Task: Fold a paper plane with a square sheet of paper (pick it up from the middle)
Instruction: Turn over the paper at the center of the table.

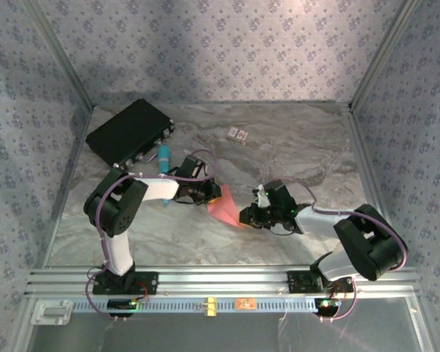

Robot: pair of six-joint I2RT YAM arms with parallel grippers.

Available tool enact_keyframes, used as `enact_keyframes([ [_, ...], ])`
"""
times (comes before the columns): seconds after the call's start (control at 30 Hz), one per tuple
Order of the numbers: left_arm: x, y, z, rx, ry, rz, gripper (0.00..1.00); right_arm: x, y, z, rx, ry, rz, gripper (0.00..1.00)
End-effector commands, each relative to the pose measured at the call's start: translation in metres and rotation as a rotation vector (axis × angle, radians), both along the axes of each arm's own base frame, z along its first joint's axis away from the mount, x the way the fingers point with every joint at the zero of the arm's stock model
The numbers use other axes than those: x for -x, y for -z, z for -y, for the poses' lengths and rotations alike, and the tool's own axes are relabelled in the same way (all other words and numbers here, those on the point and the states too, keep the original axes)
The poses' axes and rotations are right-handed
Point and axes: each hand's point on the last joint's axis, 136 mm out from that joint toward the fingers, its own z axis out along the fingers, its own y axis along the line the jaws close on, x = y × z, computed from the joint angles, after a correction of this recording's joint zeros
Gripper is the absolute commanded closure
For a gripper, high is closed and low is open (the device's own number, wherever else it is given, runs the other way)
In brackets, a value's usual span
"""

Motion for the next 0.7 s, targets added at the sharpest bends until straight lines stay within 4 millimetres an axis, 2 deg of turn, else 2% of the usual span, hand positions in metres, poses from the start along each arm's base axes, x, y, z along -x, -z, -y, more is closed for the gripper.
enact_keyframes([
  [0.0, -0.001, -0.018, 0.002, 0.025, 0.005, 0.026, 0.83, -0.004, -0.007, 0.001, 0.0, -0.003, 0.025, 0.93],
  [0.1, -0.004, -0.036, -0.002, 0.007, 0.006, 0.081, 0.71, -0.009, -0.02, 0.01, 0.079, 0.016, 0.111, 0.94],
  [0.17, -0.008, -0.044, -0.012, -0.053, -0.013, 0.132, 0.69, -0.01, -0.031, 0.02, 0.161, 0.017, 0.18, 0.94],
  [0.3, -0.016, -0.075, -0.029, -0.125, -0.063, 0.265, 0.56, -0.014, -0.053, 0.055, 0.423, 0.01, 0.326, 0.94],
  [0.37, -0.018, -0.085, -0.038, -0.148, -0.087, 0.31, 0.54, -0.016, -0.063, 0.075, 0.546, 0.047, 0.336, 0.94],
  [0.43, -0.017, -0.088, -0.051, -0.183, -0.121, 0.331, 0.51, -0.015, -0.074, 0.095, 0.684, 0.058, 0.348, 0.95],
  [0.67, -0.019, -0.089, -0.098, -0.256, -0.286, 0.351, 0.48, -0.024, -0.111, 0.143, 1.184, 0.148, 0.511, 0.95],
])
